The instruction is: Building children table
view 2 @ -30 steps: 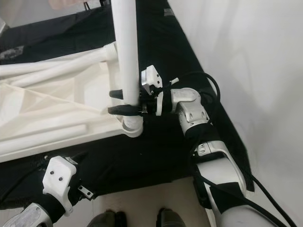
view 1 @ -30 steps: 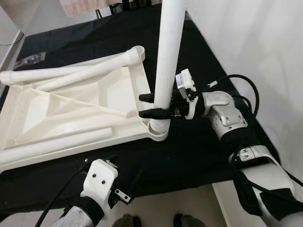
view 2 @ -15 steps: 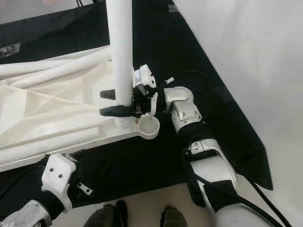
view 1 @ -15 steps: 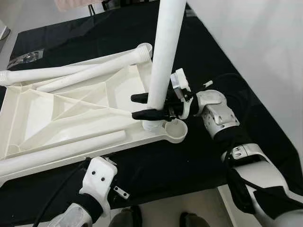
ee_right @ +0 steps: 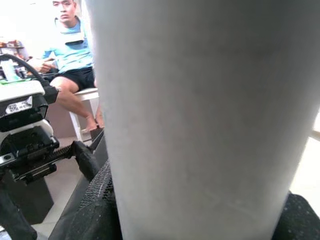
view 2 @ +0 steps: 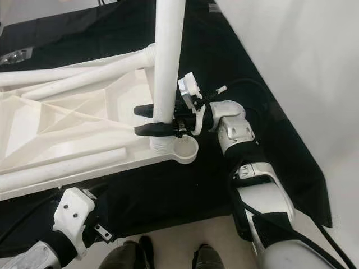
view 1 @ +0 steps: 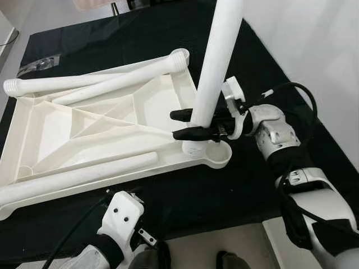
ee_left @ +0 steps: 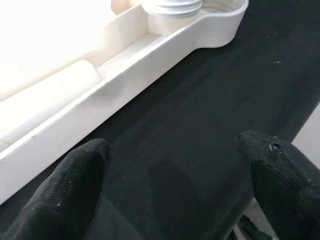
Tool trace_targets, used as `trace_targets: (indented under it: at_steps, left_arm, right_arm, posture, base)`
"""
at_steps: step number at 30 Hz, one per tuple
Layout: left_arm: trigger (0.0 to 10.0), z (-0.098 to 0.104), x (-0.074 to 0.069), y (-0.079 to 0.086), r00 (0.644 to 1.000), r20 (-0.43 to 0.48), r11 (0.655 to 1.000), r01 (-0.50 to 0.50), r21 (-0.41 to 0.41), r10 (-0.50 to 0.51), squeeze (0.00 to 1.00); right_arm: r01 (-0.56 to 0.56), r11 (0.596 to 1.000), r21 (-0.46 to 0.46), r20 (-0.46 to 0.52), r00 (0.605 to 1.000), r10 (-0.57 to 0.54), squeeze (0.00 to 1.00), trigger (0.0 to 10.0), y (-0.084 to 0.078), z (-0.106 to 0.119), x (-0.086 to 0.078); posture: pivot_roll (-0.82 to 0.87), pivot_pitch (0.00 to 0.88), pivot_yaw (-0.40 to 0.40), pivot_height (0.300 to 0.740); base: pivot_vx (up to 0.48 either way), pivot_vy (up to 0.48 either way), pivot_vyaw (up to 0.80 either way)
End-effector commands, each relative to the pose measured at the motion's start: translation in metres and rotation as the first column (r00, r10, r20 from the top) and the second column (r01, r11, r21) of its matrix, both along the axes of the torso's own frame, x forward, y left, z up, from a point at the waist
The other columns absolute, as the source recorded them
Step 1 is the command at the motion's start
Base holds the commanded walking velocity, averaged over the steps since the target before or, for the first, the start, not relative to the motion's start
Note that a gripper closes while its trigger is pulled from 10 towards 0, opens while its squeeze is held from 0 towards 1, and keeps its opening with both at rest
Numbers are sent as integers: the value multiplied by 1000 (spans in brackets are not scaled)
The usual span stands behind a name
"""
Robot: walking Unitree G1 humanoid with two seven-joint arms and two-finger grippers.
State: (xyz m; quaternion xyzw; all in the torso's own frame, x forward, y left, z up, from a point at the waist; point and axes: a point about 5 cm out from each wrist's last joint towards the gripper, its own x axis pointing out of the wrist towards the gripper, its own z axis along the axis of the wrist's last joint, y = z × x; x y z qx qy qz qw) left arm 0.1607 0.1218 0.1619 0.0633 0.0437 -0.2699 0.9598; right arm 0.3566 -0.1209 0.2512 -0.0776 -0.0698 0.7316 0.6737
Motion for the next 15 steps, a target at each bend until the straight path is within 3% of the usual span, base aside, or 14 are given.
trace_targets:
  at_steps: [1, 15]
  left_arm:
    - [10000, -2, -6, -1, 999, -24, 999, 45, 8, -45, 0]
    - [10000, 0, -9, -4, 993, 0, 993, 114, 34, -114, 0]
  right_arm:
    - [4, 998, -64, -82, 997, -9, 0, 10000, -8, -22, -3]
    - [17, 999, -45, -129, 991, -23, 0, 10000, -25, -20, -7]
  posture:
    - [30, 275, 71, 740]
    - [30, 260, 76, 740]
  base:
    - [0, 0, 0]
    - [0, 0, 0]
